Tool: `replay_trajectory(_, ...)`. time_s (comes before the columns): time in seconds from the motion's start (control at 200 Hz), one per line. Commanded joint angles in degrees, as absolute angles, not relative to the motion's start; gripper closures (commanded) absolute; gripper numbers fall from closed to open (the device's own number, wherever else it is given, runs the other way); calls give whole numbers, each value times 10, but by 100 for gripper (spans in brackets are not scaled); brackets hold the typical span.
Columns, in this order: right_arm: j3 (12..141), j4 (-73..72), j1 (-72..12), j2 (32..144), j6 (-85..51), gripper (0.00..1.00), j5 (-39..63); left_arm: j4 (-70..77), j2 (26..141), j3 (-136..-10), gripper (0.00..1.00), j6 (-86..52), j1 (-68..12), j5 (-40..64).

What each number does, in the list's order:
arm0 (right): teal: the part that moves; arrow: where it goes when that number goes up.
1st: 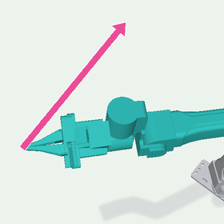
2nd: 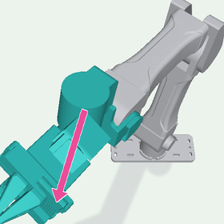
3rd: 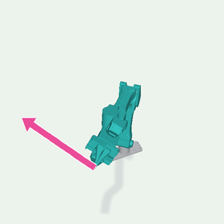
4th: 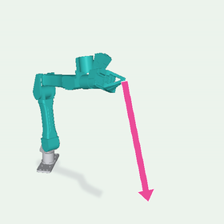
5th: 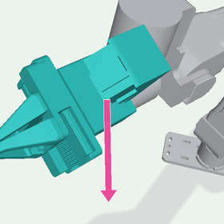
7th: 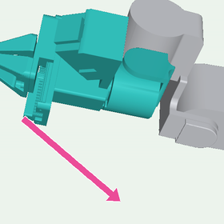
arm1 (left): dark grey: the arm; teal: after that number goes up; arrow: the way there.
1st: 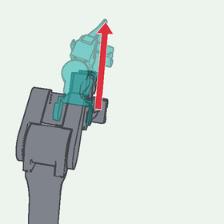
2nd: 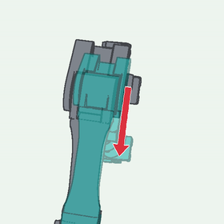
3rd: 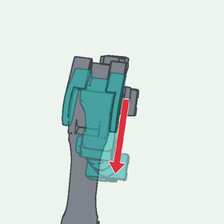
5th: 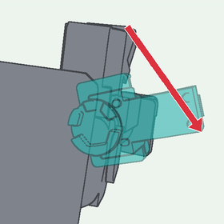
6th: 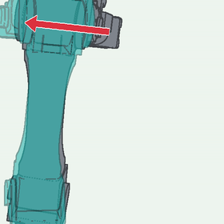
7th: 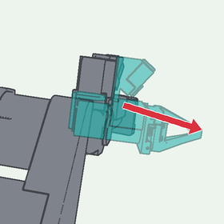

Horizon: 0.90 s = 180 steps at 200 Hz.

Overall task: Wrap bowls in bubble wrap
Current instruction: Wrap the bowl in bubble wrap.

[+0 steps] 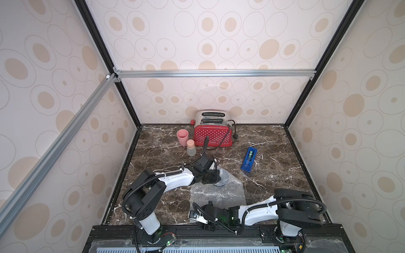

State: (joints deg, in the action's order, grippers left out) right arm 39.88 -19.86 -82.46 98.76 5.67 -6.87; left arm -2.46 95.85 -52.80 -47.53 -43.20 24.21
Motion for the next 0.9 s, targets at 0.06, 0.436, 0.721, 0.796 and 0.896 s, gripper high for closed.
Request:
replay_trajectory(0.06, 426, -199, -829, 1014, 52, 50, -58, -33, 963, -543, 100, -468, -435, 240)
replay_trajectory(0.436, 431, -188, -829, 1022, 37, 79, -80, -32, 969, -544, 100, -468, -435, 242)
replay_trajectory(0.721, 411, -210, -828, 956, 23, 100, -67, -31, 971, -545, 100, -467, -435, 243)
replay_trajectory(0.796, 400, -219, -828, 924, 20, 100, -62, -32, 971, -545, 100, -468, -435, 243)
replay_trajectory(0.896, 384, -227, -828, 886, 14, 100, -70, -32, 972, -546, 100, -466, -435, 243)
